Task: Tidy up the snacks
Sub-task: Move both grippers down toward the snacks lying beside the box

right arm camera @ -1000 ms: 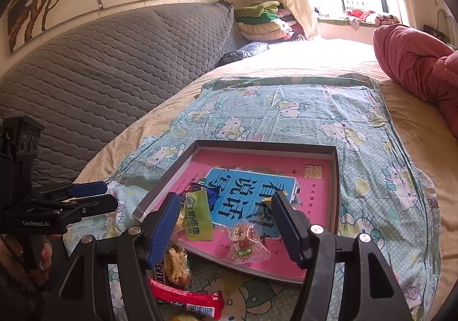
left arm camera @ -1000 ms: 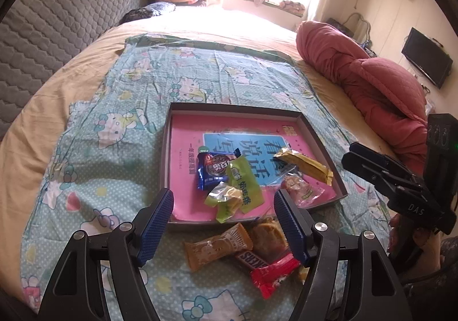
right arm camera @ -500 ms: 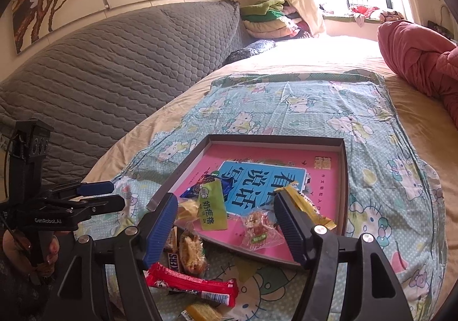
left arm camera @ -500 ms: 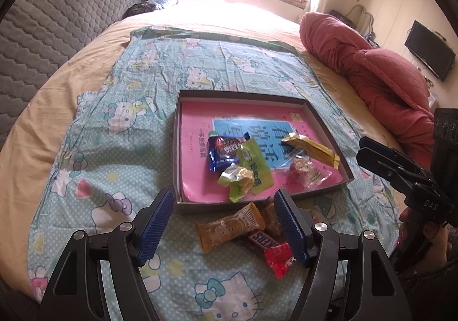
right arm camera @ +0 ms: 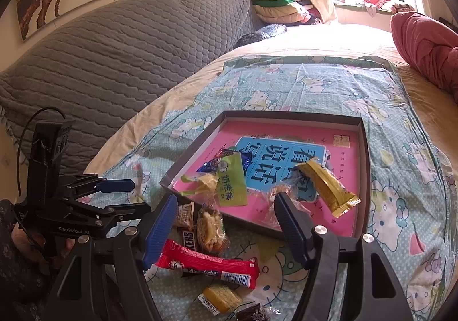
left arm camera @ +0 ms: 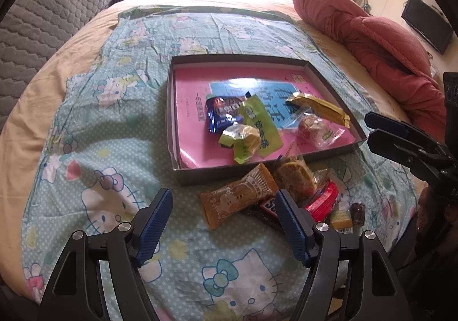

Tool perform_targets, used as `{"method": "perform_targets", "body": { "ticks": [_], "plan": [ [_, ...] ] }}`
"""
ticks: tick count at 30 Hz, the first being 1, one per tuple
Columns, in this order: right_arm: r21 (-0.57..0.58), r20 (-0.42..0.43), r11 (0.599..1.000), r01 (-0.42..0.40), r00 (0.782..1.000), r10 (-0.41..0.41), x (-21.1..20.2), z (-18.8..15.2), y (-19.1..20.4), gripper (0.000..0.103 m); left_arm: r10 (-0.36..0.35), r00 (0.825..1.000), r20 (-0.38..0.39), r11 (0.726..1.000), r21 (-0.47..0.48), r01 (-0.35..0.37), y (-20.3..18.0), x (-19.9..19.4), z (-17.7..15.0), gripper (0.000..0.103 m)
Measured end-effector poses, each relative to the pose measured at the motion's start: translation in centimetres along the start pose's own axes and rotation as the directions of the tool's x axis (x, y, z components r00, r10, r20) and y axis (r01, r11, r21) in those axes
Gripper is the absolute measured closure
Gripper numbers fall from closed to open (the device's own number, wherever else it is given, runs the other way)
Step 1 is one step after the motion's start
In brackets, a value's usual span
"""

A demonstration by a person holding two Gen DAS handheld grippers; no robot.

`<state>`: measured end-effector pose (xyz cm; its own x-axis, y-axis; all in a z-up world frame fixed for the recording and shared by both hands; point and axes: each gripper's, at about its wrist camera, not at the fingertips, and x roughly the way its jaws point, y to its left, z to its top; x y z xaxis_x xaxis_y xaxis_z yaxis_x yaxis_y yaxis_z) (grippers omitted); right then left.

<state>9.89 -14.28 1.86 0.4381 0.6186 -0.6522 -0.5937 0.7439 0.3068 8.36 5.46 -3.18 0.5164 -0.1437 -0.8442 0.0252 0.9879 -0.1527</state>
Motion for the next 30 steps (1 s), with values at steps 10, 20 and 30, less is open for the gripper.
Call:
{"method": "perform_targets", "body": {
  "ticks": [10,20,30],
  "plan": [
    [-0.024,-0.065,1.000,-0.009,0.998,0.007,1.4,-0.7,0.7,0.033,-0.027,0.999,-0.023,0.998,0.054,0.028,-0.2,1.7,-0.7,0.027],
    [-0.017,-0.120,1.000,-0.017,0.993,0.015,3.0,-1.5,0.7,0.033,-0.024,0.999,-0.041,0.990,0.140,0.029,-0.7,3.8,-0.5,0.027],
    [0.029,-0.203,0.998,-0.056,0.977,0.061,6.3,-2.5,0.2,0.033,-0.077,0.994,-0.079,0.982,0.166,0.090,0.1,5.7,-0.5,0.027]
  ]
}}
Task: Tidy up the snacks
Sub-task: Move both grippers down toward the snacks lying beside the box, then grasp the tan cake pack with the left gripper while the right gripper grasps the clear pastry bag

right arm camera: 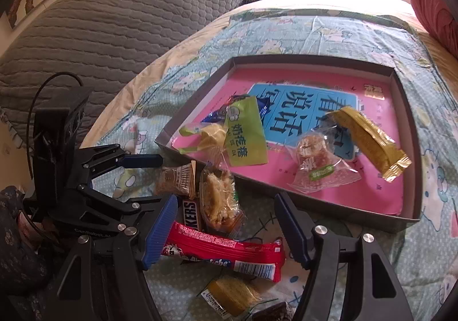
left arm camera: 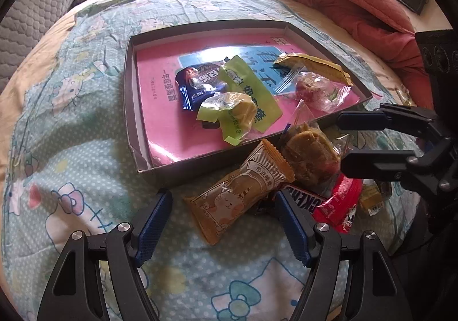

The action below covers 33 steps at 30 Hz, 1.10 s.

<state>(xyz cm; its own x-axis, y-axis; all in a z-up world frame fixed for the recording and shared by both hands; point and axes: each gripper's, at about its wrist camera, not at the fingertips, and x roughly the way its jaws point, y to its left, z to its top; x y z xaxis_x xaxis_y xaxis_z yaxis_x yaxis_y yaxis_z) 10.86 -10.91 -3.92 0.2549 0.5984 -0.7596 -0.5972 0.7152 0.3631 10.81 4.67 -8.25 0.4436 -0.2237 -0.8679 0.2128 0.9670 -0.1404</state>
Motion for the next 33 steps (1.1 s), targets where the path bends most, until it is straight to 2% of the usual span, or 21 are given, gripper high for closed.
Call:
{"method": "perform_targets", "body": {
  "ticks": [2,9,15,16,17,18,21,28,33],
  "plan": [
    [-0.002,-0.012,1.000,0.001,1.000,-0.001,0.5,0.0,-0.1,0.034,-0.014,1.000,0.001,1.000,0.004,0.014,0.2,0.2,0.0,0.027],
    [-0.025,-0.063,1.000,-0.015,0.998,0.013,2.6,0.0,0.2,0.053,-0.034,0.999,0.004,0.999,0.043,0.034,0.2,0.6,0.5,0.028],
    [-0.056,-0.097,0.998,0.005,0.995,-0.011,4.1,-0.5,0.8,0.062,-0.045,0.999,0.001,0.997,0.059,0.045,0.4,0.8,0.7,0.028],
    [-0.056,-0.095,0.998,0.004,0.995,-0.009,4.1,-0.5,0.8,0.062,-0.046,0.999,0.000,0.997,0.060,0.046,0.4,0.8,0.7,0.032],
    [-0.056,-0.093,0.998,-0.002,0.996,-0.003,4.1,-0.4,0.8,0.065,-0.057,0.998,-0.001,0.996,0.064,0.057,0.2,0.9,0.7,0.047],
    [-0.059,-0.090,0.998,-0.007,0.996,0.002,4.1,-0.4,0.9,0.067,-0.069,0.998,-0.003,0.995,0.065,0.069,0.1,0.9,0.7,0.050],
    [-0.068,-0.091,0.998,-0.004,0.996,-0.002,4.1,-0.4,1.0,0.069,-0.049,0.999,-0.016,0.995,0.082,0.050,-0.4,1.1,0.7,0.051],
    [-0.048,-0.084,0.999,-0.023,0.996,0.019,3.8,-0.2,0.6,0.071,-0.040,0.999,-0.010,0.999,0.024,0.040,-0.2,0.7,0.2,0.069],
    [-0.047,-0.070,0.998,-0.036,0.997,0.032,3.3,0.0,0.6,0.072,-0.038,0.999,0.007,0.999,-0.031,0.038,0.0,0.1,-0.3,0.074]
  ]
}}
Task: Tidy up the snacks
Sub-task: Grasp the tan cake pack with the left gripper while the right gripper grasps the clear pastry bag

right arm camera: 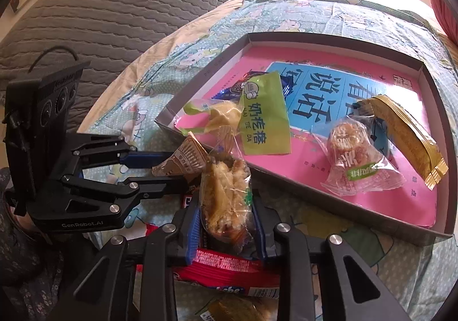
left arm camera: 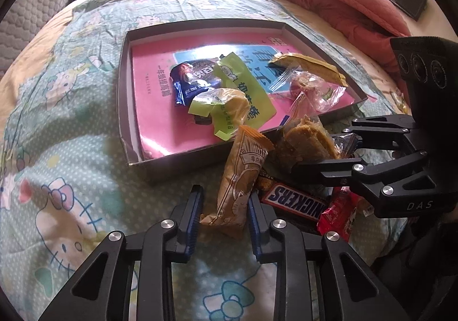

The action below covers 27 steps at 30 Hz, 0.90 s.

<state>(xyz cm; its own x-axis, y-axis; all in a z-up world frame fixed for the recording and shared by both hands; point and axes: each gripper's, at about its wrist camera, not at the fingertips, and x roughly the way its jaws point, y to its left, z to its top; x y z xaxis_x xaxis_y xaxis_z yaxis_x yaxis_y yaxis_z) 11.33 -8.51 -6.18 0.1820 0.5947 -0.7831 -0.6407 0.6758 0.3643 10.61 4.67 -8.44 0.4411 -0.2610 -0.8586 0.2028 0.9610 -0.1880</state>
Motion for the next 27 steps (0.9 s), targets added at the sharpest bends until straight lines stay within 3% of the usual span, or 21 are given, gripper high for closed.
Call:
{"method": "perform_targets", "body": {
  "ticks": [7,15,20,27],
  "plan": [
    [-0.002,0.036,1.000,-0.014,0.999,0.014,-1.1,0.4,0.3,0.072,-0.028,0.999,0.038,0.998,-0.059,0.031,0.1,-2.0,-0.2,0.076],
    [-0.003,0.075,1.000,-0.019,0.997,0.019,-2.2,0.8,0.4,0.072,-0.044,0.995,0.087,0.997,-0.056,0.049,-1.0,-3.7,0.3,0.081],
    [-0.007,0.112,0.999,-0.032,0.993,0.033,-3.0,1.2,0.6,0.072,-0.064,0.991,0.119,0.995,-0.073,0.073,-1.6,-4.8,1.0,0.089],
    [-0.005,0.119,0.999,-0.032,0.992,0.032,-3.4,1.4,0.6,0.072,-0.041,0.998,0.056,0.995,-0.091,0.046,-1.8,-3.2,0.9,0.090]
  ]
}}
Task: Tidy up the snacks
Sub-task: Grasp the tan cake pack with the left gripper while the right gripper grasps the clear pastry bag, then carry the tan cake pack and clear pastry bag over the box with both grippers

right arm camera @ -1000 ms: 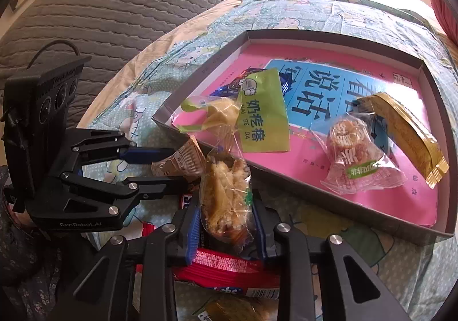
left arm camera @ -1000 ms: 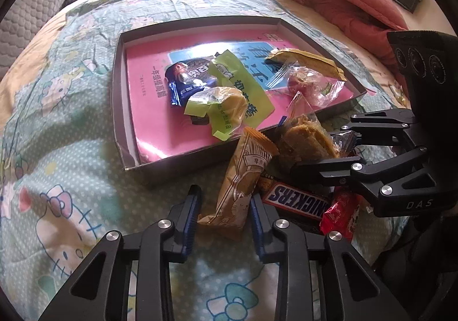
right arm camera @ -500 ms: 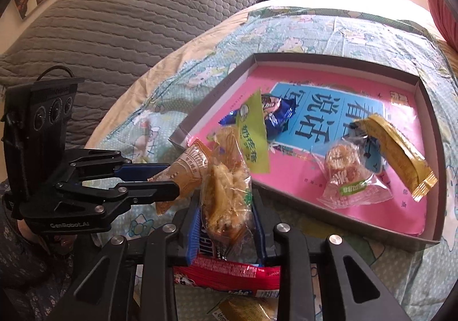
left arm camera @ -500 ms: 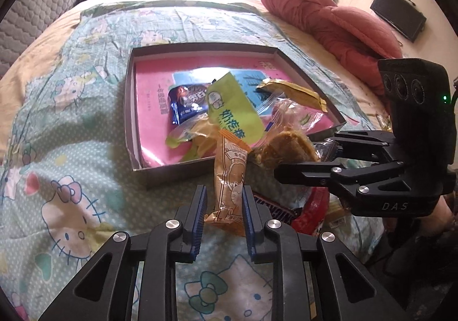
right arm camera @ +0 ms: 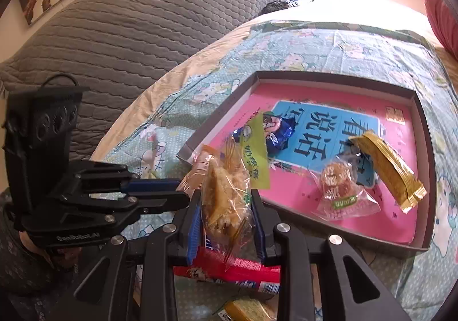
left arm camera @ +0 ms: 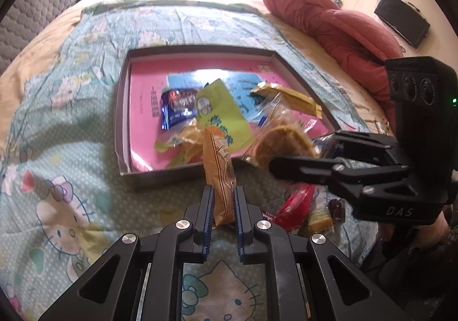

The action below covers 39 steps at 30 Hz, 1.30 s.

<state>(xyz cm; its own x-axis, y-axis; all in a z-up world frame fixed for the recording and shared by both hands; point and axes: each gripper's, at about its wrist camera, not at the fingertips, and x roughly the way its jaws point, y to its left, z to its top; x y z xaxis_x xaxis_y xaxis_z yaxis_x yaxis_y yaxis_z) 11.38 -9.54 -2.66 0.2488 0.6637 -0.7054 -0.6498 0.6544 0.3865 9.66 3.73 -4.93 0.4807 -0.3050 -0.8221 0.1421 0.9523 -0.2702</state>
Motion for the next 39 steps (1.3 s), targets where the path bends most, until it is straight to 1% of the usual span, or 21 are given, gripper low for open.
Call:
{"method": "perform_targets", "body": {
  "ticks": [1,2,6,8,9,11,13,15,17,18,20,22,24,25,31,36,39],
  "plan": [
    [0.008,0.001,1.000,0.006,1.000,-0.006,-0.1,0.0,-0.2,0.072,0.012,1.000,-0.007,1.000,-0.006,-0.012,0.1,0.3,-0.1,0.090],
    [0.013,0.002,1.000,0.006,1.000,-0.006,-0.1,0.0,-0.3,0.072,0.008,1.000,-0.021,1.000,-0.019,-0.008,0.3,0.6,0.0,0.090],
    [0.030,0.011,1.000,0.007,1.000,-0.008,-0.3,0.2,-0.8,0.072,-0.026,0.999,-0.026,0.997,-0.068,0.024,0.9,1.2,0.2,0.087],
    [0.032,0.012,0.999,0.008,1.000,-0.008,-0.3,0.3,-0.8,0.072,-0.025,0.999,-0.028,0.996,-0.085,0.022,1.1,1.7,0.4,0.081],
    [0.030,0.013,0.999,0.010,1.000,-0.010,-0.3,0.3,-0.8,0.072,-0.036,0.999,-0.031,0.995,-0.096,0.033,1.1,2.0,0.6,0.079],
    [0.030,0.015,0.999,0.010,1.000,-0.010,-0.3,0.3,-0.8,0.072,-0.057,0.998,-0.042,0.991,-0.123,0.051,1.3,2.6,0.8,0.062],
    [0.034,0.015,0.999,0.011,1.000,-0.011,-0.2,0.3,-0.9,0.072,-0.068,0.997,-0.039,0.989,-0.134,0.062,1.3,3.0,1.0,0.060],
    [0.039,0.020,0.999,0.015,1.000,-0.016,-0.4,0.4,-1.1,0.072,-0.059,0.997,-0.039,0.988,-0.148,0.053,1.3,3.4,1.2,0.060],
    [0.044,0.025,0.999,0.013,1.000,-0.014,-0.5,0.5,-1.2,0.072,-0.069,0.997,-0.041,0.982,-0.179,0.061,1.5,3.9,1.4,0.062],
    [0.045,0.028,0.999,0.014,0.999,-0.016,-0.6,0.5,-1.2,0.072,-0.062,0.997,-0.048,0.981,-0.188,0.052,1.6,4.2,1.4,0.065],
    [0.046,0.032,0.999,0.015,0.999,-0.017,-0.8,0.5,-1.3,0.072,-0.046,0.997,-0.061,0.982,-0.186,0.034,1.4,4.8,1.4,0.077],
    [0.048,0.040,0.999,0.018,0.999,-0.020,-1.0,0.6,-1.4,0.072,-0.039,0.997,-0.070,0.983,-0.182,0.026,1.3,5.0,1.1,0.078],
    [0.053,0.044,0.998,0.018,0.999,-0.020,-1.1,0.6,-1.5,0.072,-0.029,0.998,-0.062,0.987,-0.162,0.018,0.8,4.9,0.7,0.080],
    [0.053,0.047,0.998,0.018,0.999,-0.021,-1.3,0.6,-1.6,0.072,-0.028,0.998,-0.056,0.987,-0.159,0.019,0.7,4.7,0.7,0.081],
    [0.067,0.077,0.998,0.017,0.997,-0.022,-2.2,0.9,-1.8,0.072,-0.021,1.000,-0.003,0.988,-0.153,0.021,0.1,2.5,1.0,0.081],
    [0.083,0.106,0.996,0.019,0.994,-0.027,-3.2,1.3,-2.4,0.072,-0.017,0.997,0.071,0.989,-0.147,0.027,-0.7,0.0,1.9,0.081],
    [0.095,0.124,0.995,0.021,0.992,-0.033,-3.8,1.6,-2.8,0.072,0.009,0.993,0.115,0.992,-0.124,0.005,-1.3,-1.5,2.9,0.081]
  ]
}}
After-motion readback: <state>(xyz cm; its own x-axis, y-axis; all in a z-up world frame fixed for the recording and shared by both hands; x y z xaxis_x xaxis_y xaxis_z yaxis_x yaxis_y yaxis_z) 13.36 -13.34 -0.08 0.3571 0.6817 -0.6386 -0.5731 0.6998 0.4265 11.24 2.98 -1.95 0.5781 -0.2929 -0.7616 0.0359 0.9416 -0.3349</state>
